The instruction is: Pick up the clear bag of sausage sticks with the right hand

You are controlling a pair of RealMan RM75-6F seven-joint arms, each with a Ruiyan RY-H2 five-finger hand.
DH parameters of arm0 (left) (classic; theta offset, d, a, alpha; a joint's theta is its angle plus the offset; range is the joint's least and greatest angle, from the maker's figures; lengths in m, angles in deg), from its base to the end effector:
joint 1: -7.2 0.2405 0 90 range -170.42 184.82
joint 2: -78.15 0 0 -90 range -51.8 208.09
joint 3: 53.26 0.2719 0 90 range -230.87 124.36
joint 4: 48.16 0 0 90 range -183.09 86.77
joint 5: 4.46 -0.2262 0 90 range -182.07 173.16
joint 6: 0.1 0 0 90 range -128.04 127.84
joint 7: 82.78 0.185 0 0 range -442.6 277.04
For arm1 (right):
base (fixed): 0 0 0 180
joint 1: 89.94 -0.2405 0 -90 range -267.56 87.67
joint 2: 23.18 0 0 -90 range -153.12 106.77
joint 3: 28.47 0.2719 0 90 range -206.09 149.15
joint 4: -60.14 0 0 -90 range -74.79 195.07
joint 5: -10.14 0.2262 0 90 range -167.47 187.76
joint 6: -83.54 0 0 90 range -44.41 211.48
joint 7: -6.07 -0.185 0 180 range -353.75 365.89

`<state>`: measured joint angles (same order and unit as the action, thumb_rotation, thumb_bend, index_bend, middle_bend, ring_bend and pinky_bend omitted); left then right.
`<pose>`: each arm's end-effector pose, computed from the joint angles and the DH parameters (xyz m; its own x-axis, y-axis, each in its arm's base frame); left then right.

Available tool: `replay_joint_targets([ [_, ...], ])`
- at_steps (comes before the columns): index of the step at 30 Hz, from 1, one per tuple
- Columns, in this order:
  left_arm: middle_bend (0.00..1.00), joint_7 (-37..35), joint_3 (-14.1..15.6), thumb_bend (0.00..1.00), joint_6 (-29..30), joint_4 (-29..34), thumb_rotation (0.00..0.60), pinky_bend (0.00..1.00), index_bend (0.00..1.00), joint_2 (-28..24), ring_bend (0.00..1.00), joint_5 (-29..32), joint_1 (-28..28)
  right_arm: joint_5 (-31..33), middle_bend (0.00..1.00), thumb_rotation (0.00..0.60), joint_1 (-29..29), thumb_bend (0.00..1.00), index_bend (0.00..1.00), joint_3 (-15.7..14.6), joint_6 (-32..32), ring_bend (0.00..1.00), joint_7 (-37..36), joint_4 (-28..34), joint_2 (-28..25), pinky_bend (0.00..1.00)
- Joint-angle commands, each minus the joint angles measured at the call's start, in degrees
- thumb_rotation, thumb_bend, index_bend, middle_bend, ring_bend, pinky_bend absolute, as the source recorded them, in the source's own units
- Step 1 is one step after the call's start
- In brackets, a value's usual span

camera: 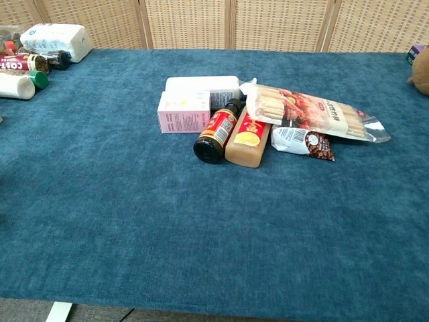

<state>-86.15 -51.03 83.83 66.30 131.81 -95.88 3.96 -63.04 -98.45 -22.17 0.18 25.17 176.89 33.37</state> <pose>-0.2590 0.1901 0.1546 0.1543 0.1327 0.9791 0.9874 -0.0563 -0.1480 -0.2640 -0.2435 0.1680 0.4073 -0.0323 0.9127 -0.9084 0.0890 0.4085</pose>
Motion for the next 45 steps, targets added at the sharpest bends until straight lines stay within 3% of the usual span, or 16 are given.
replay_joint_targets([
  [1, 0.05, 0.05, -0.04, 0.32, -0.25, 0.13, 0.600, 0.00, 0.18, 0.06, 0.00, 0.20, -0.13, 0.13, 0.00, 0.259, 0.02, 0.11, 0.00, 0.16, -0.09, 0.00, -0.01, 0.07, 0.02, 0.00],
  [13, 0.05, 0.65, 0.10, 0.32, 0.06, 1.27, 0.600, 0.00, 0.18, -0.92, 0.00, -0.76, -0.15, -1.95, 0.00, 0.261, -0.31, 0.11, 0.00, -0.08, 1.35, 0.00, -3.07, -0.02, -0.32, 0.00],
  [19, 0.05, 0.40, 0.11, 0.32, -0.75, 1.22, 0.600, 0.00, 0.18, -1.10, 0.00, -1.08, -0.72, -2.42, 0.00, 0.264, -4.35, 0.11, 0.00, 1.19, 6.82, 0.00, -3.26, 0.87, -0.06, 0.00],
  [22, 0.05, 0.49, 0.23, 0.32, -0.92, 1.24, 0.600, 0.00, 0.18, -1.14, 0.00, -1.13, -0.76, -1.60, 0.00, 0.341, -8.17, 0.11, 0.00, 2.89, 11.43, 0.00, -3.68, 0.13, 0.87, 0.00],
  [25, 0.05, 0.62, 0.24, 0.32, -0.87, 1.30, 0.600, 0.00, 0.18, -1.23, 0.00, -0.94, -0.71, 0.70, 0.00, 0.408, -12.62, 0.11, 0.00, 5.08, 16.40, 0.00, -3.39, -1.24, 1.98, 0.00],
  [28, 0.05, 0.65, 0.26, 0.32, -0.74, 1.48, 0.600, 0.00, 0.18, -1.37, 0.00, -0.72, -0.59, 3.88, 0.00, 0.439, -17.04, 0.13, 0.00, 7.09, 21.10, 0.00, -2.95, -3.09, 3.65, 0.00],
  [35, 0.05, 1.16, 0.31, 0.32, -0.59, 1.80, 0.600, 0.00, 0.18, -1.69, 0.00, 0.02, -0.31, 13.45, 0.00, 0.442, -26.12, 0.13, 0.00, 9.48, 30.95, 0.00, -1.95, -9.24, 8.70, 0.00],
  [45, 0.05, 2.11, 0.14, 0.32, -0.63, 2.38, 0.600, 0.00, 0.18, -1.85, 0.00, 0.37, -0.34, 23.66, 0.00, 0.446, -36.37, 0.12, 0.00, 9.80, 40.76, 0.00, -2.07, -22.92, 16.30, 0.00],
])
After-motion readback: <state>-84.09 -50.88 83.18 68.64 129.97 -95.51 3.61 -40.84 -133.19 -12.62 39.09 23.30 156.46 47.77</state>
